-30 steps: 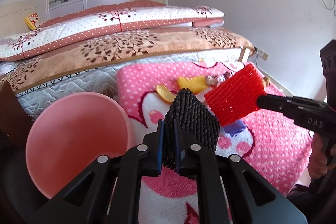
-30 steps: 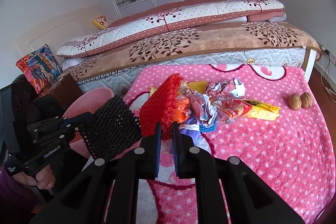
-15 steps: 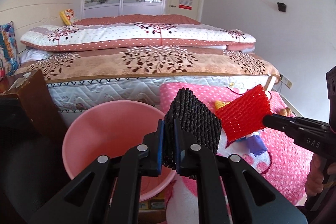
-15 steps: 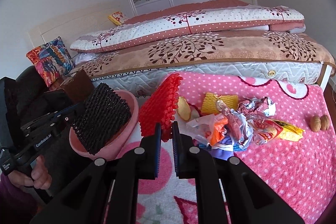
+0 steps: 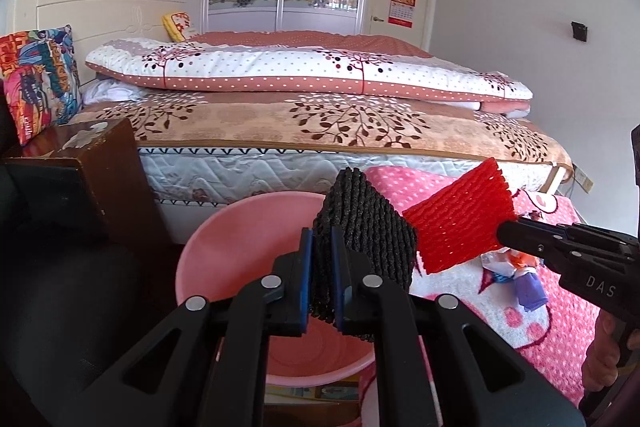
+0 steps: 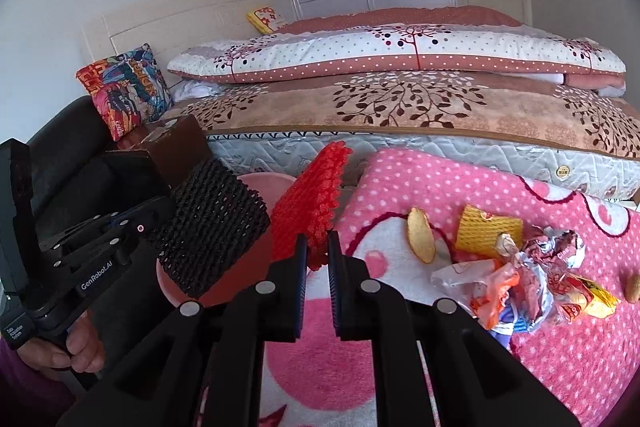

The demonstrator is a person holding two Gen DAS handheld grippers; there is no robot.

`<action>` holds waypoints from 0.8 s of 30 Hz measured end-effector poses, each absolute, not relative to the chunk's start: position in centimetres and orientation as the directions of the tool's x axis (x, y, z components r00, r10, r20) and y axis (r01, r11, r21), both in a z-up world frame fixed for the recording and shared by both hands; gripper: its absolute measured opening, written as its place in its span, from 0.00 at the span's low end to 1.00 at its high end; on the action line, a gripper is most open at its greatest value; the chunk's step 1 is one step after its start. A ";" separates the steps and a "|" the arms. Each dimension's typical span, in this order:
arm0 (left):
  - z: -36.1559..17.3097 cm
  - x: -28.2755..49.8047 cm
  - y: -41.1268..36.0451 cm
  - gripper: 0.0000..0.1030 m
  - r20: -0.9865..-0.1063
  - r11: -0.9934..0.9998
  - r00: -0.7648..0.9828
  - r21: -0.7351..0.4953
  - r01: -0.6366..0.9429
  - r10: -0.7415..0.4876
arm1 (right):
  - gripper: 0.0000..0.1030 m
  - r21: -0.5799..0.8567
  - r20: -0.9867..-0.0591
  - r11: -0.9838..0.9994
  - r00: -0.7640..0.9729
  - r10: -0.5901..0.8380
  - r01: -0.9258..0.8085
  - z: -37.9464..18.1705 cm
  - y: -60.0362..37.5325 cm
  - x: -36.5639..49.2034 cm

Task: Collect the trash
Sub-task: 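Carry both mesh sleeves over the pink bucket and open both grippers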

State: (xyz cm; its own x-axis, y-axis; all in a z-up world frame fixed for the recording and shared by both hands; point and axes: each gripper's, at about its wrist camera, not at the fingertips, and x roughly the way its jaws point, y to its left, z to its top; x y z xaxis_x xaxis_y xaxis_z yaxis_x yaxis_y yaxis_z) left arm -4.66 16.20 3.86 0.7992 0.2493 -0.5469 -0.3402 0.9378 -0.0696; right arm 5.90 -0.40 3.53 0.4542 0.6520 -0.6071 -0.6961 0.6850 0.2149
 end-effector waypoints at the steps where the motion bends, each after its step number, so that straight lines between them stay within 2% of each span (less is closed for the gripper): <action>1: 3.8 -4.6 16.3 0.09 -0.548 0.936 0.797 -0.068 -0.347 0.255 | 0.09 0.211 -0.609 0.678 0.447 0.655 -0.705 3.5 0.2 5.9; 24: 0.5 -4.5 20.1 0.09 -0.615 0.876 0.717 -0.086 -0.475 0.329 | 0.09 0.152 -0.697 0.607 0.350 0.625 -0.780 -0.1 7.1 4.8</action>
